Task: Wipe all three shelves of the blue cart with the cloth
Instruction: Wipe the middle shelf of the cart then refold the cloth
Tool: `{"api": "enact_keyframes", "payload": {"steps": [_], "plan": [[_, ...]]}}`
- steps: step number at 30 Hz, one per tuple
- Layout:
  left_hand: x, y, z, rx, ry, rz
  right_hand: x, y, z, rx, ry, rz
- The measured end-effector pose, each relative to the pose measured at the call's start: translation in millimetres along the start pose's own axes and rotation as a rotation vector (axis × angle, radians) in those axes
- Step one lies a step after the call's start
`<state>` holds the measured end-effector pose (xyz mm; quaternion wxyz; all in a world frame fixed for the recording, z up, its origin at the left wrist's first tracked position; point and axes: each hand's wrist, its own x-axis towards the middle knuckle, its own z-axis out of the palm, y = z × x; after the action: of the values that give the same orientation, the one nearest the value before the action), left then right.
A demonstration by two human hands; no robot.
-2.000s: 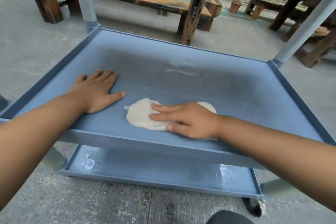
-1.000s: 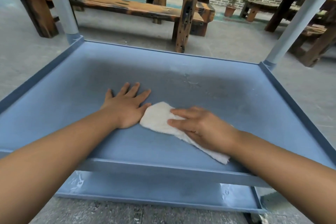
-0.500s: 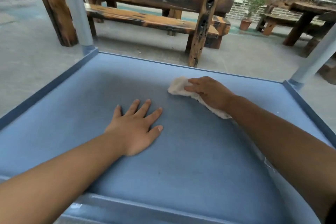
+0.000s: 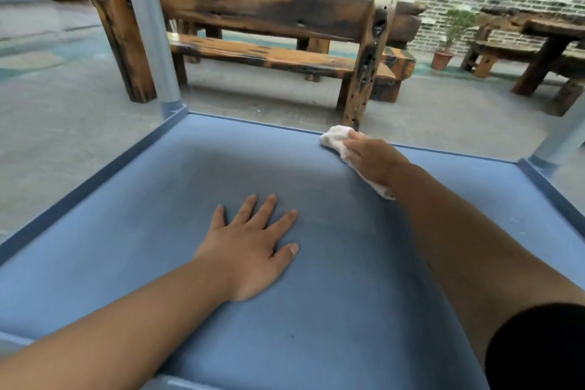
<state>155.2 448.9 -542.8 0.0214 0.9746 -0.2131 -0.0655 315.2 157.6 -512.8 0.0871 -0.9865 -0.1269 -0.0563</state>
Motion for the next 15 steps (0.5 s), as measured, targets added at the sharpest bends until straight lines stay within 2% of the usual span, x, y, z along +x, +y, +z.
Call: {"api": "enact_keyframes", "payload": {"steps": [4, 8, 15], "plan": [[1, -1, 0, -0.016, 0.005, -0.004, 0, -5, 1, -0.126, -0.130, 0.022], [1, -3, 1, -0.032, 0.005, -0.012, -3, -9, 6, -0.189, -0.151, 0.055], [1, -2, 2, -0.052, 0.017, -0.008, -35, -27, 9, -0.102, -0.107, 0.158]]}}
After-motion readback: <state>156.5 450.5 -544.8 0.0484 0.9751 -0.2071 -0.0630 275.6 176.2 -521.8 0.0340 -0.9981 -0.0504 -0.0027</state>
